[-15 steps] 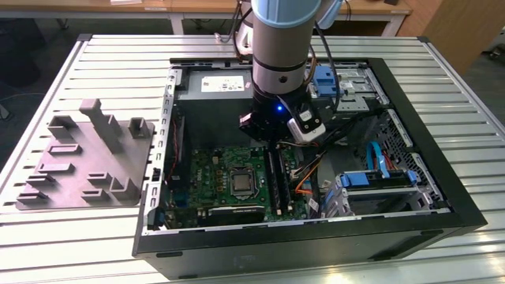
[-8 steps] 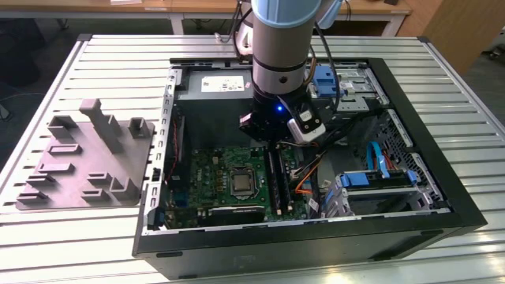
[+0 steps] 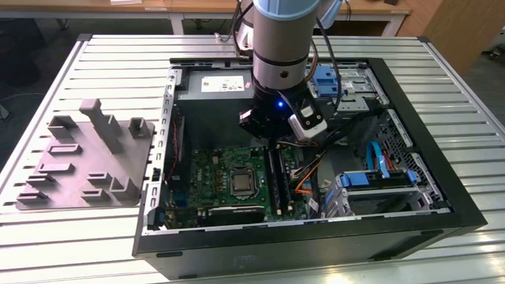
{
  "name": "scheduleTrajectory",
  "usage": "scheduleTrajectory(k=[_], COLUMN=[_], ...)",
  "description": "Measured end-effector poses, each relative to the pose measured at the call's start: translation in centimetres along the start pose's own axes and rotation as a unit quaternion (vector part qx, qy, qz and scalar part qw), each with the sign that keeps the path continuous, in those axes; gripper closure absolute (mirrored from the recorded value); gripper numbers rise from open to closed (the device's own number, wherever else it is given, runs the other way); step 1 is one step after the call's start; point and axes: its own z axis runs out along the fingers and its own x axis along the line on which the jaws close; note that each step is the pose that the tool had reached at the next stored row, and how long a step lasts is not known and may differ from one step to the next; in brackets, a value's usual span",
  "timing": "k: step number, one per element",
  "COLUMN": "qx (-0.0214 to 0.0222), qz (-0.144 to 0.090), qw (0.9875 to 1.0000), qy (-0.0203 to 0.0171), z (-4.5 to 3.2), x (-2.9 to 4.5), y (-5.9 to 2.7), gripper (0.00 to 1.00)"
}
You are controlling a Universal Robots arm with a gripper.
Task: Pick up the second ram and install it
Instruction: 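Press down the second ram until it locks into place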
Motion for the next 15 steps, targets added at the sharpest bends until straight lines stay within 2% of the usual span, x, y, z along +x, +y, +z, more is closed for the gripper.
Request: scheduleTrajectory(k=[6, 7, 15], qx=[0.0005, 0.0066, 0.0092], qz=[0.0, 0.0, 0.0], qw=[1.0, 1.0, 1.0], qy=[0.0, -0.0001, -0.0002], z=[-0.72, -1.64, -1.99], x=[-0.04, -0.08, -0.1], y=[0.0, -0.11, -0.18], gripper=[0.9, 0.9, 0.9])
